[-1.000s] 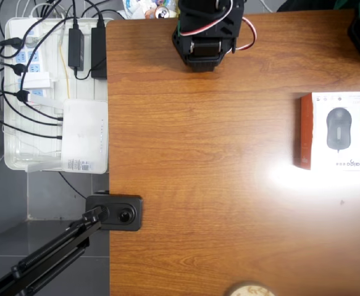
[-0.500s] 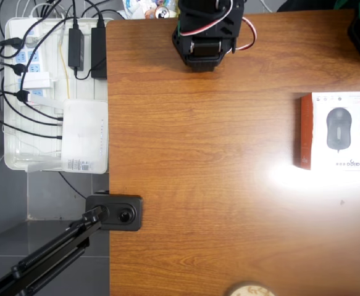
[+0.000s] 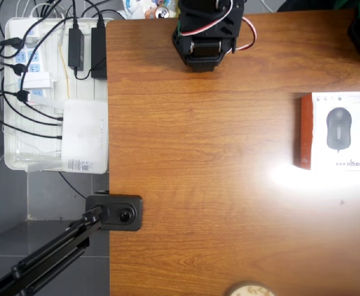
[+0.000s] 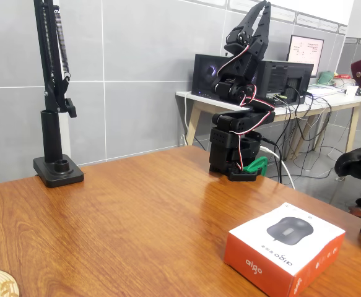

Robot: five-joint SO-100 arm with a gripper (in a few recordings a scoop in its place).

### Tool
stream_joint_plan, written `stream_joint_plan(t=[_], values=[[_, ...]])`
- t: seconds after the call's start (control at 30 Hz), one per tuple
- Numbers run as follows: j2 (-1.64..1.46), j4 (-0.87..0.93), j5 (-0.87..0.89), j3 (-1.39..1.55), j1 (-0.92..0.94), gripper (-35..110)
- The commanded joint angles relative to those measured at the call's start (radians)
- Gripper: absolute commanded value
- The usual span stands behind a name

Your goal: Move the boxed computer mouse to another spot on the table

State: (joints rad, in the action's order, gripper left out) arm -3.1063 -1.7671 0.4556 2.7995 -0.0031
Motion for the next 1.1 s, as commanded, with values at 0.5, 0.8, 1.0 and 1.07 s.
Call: stream_joint_plan(t=[0.5,0.8,1.0,1.07], values=[[-0.003,0.000,0.005,0.002,0.006,0],[-0.003,0.014,-0.020,0.002,0.011,10],[-0.003,0.930,-0.064,-0.325,0.069,0],[0.107,1.368,0.017,-0.611,-0.025,0]])
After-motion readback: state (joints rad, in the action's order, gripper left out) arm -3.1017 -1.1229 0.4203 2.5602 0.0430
